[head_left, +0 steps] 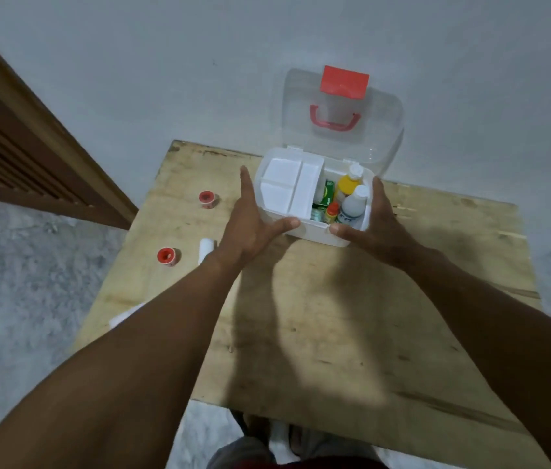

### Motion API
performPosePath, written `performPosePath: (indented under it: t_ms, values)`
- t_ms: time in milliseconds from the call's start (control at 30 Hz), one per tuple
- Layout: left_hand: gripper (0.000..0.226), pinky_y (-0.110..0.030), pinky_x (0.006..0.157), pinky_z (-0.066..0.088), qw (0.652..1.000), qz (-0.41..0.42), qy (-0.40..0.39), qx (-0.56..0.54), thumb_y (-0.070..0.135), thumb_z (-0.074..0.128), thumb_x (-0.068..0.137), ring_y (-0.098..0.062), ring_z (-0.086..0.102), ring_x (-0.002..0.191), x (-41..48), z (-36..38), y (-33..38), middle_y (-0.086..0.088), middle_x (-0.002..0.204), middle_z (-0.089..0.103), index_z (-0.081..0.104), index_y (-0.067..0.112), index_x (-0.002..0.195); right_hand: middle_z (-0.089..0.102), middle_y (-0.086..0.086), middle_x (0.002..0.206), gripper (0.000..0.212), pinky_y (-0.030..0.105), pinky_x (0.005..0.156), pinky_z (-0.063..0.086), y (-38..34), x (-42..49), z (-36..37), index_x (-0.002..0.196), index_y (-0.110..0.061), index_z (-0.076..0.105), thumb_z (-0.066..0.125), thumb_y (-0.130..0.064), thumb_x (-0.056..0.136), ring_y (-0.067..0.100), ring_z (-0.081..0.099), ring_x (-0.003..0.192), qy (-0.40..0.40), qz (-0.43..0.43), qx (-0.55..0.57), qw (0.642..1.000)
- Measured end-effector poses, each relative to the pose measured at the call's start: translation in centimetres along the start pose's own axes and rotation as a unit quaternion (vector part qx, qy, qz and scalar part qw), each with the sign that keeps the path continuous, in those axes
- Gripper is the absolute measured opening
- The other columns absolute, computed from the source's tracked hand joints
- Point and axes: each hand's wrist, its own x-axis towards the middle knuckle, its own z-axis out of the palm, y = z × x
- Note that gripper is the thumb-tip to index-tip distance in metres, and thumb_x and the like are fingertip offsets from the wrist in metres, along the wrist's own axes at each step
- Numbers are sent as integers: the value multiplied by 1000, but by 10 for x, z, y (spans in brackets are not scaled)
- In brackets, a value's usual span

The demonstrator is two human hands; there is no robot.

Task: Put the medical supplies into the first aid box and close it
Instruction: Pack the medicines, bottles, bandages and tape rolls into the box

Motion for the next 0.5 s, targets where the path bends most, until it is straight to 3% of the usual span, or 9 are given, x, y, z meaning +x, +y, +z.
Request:
performPosePath:
  t_ms: [67,133,200,367,500]
  values:
    - [125,-39,113,34,999,4,32,8,54,80,70,-22,33,142,-17,-3,-3,-3,158,30,-5,23,156,47,-6,141,109,50,102,49,-1,0,1,145,-33,23,87,-58,61,17,51,130,3,-3,3,1000]
    - [112,-52,106,42,998,-11,58,35,64,71,70,-27,41,137,-37,-8,-8,-6,156,34,9,27,155,49,-7,138,102,49,103,49,-5,-2,2,142,-33,26,87,-55,62,15,52,127,0,-6,8,1000]
    - [96,-52,98,47,994,-32,79,74,62,67,76,-26,53,125,-58,-13,-14,-8,149,43,23,25,153,48,-7,139,105,50,105,47,-6,-4,2,144,-34,25,85,-60,62,17,51,129,-1,-4,11,1000]
    - [49,-41,89,49,967,-53,181,171,26,68,89,-30,62,105,-101,-15,-33,-12,121,64,54,10,133,41,-2,146,114,52,108,43,-1,-8,-2,147,-32,16,79,-71,61,22,46,134,-24,8,-4,1000]
    - [41,-39,86,50,948,-76,246,188,19,64,90,-29,64,97,-130,-16,-50,-12,116,63,57,8,129,27,-6,157,124,53,112,38,0,-8,-1,150,-36,1,73,-81,58,22,38,142,-34,24,-25,999]
